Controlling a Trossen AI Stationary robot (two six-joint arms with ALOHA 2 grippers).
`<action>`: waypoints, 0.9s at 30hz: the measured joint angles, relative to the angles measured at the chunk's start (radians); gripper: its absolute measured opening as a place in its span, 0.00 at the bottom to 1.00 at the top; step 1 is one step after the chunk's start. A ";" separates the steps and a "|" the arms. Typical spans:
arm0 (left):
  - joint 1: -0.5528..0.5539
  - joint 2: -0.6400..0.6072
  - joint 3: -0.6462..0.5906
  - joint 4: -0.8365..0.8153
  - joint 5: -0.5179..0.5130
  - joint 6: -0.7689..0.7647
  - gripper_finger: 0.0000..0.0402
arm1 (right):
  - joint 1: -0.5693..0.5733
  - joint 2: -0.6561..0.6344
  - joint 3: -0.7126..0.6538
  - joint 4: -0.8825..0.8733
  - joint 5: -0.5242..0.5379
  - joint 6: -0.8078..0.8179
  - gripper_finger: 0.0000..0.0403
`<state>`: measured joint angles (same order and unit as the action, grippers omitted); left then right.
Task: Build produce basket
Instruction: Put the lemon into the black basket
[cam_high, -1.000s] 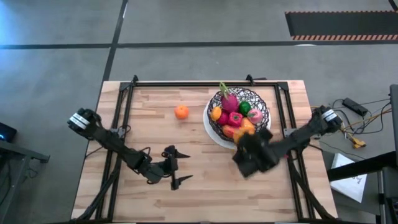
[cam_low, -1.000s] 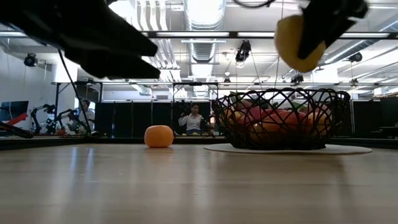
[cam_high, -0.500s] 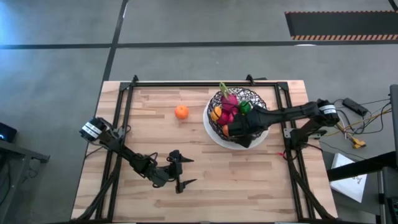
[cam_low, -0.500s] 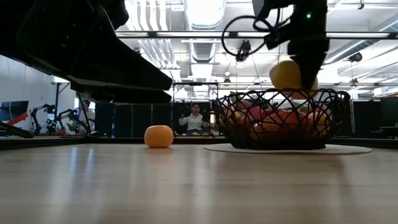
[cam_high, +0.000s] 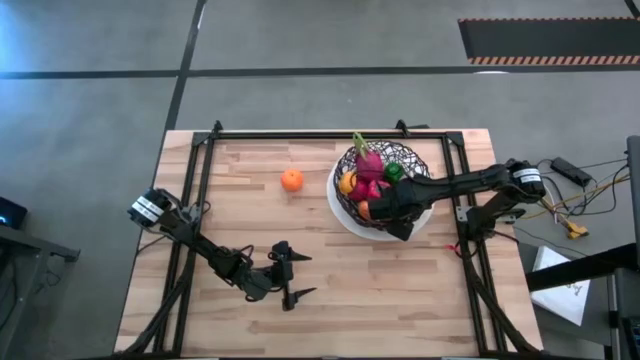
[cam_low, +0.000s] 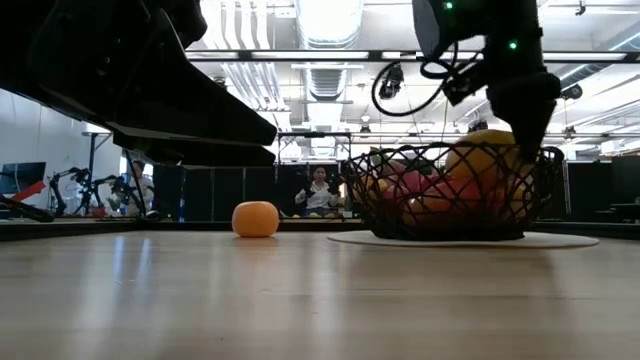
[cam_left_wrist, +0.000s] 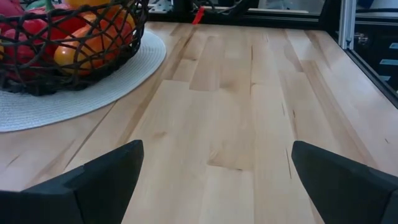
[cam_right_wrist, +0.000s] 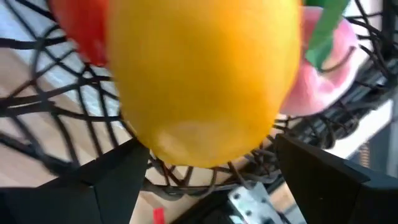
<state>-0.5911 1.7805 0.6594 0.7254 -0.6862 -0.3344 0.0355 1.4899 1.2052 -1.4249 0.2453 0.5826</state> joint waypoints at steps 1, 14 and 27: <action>0.000 0.000 0.000 0.000 0.000 0.000 0.98 | 0.000 0.000 -0.007 -0.010 0.007 0.000 0.84; 0.000 0.000 0.000 0.000 0.001 0.000 0.98 | 0.008 -0.107 0.009 -0.054 0.021 0.058 0.72; 0.000 0.000 0.002 0.000 0.001 0.000 0.98 | 0.007 -0.172 -0.090 0.315 0.044 -0.011 0.51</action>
<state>-0.5911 1.7805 0.6609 0.7250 -0.6853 -0.3340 0.0425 1.3180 1.1151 -1.1098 0.2890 0.5714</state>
